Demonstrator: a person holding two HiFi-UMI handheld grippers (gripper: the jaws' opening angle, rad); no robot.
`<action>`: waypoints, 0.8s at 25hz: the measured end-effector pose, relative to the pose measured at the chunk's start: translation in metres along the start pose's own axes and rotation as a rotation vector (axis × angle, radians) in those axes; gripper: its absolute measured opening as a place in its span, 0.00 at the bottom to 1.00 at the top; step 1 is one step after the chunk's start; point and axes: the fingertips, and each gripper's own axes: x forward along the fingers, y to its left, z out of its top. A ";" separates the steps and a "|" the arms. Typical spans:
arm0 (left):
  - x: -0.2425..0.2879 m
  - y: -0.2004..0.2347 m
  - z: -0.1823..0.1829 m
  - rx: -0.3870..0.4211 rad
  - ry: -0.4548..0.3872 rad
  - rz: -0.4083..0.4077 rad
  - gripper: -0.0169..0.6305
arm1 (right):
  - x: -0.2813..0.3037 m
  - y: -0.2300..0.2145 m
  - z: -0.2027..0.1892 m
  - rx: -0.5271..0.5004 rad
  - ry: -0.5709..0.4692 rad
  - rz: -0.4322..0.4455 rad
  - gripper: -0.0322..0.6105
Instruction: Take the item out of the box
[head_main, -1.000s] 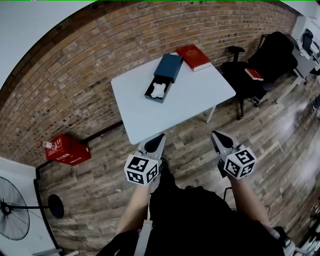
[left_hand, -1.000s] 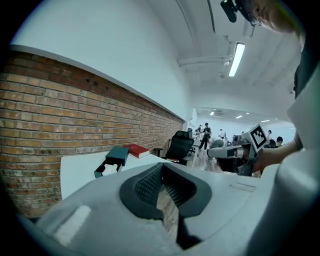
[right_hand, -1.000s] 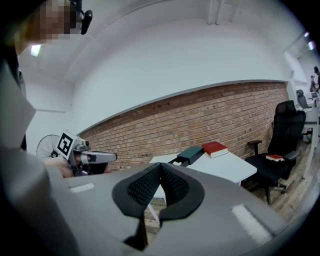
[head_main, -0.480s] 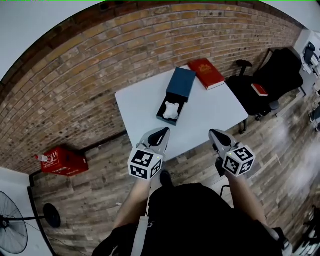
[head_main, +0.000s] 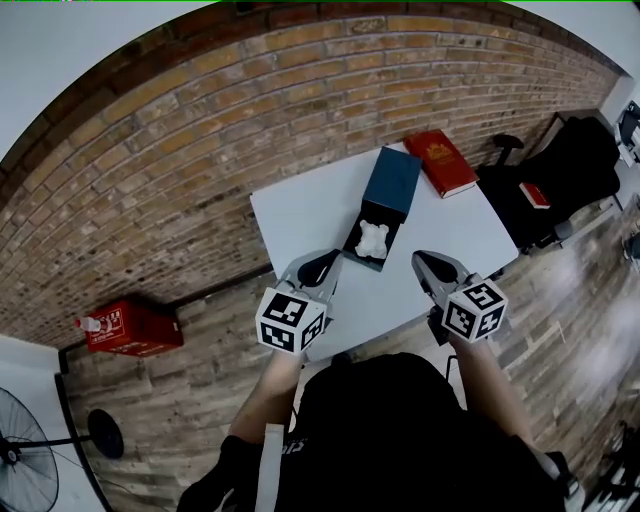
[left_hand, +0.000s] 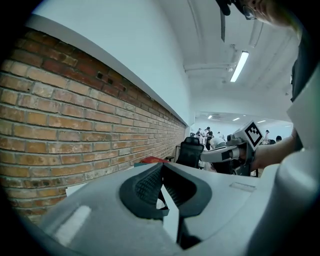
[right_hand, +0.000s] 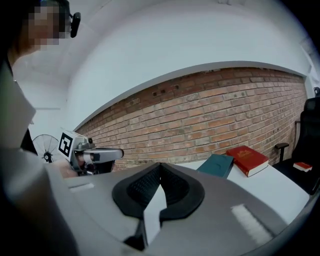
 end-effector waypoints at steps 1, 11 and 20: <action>0.003 0.005 0.000 -0.002 0.003 -0.005 0.03 | 0.007 0.001 -0.001 0.001 0.010 0.004 0.05; 0.037 0.034 -0.010 -0.064 0.034 -0.014 0.03 | 0.052 -0.031 -0.019 0.024 0.104 0.021 0.10; 0.087 0.069 -0.018 -0.090 0.087 0.063 0.03 | 0.122 -0.089 -0.056 0.023 0.288 0.095 0.20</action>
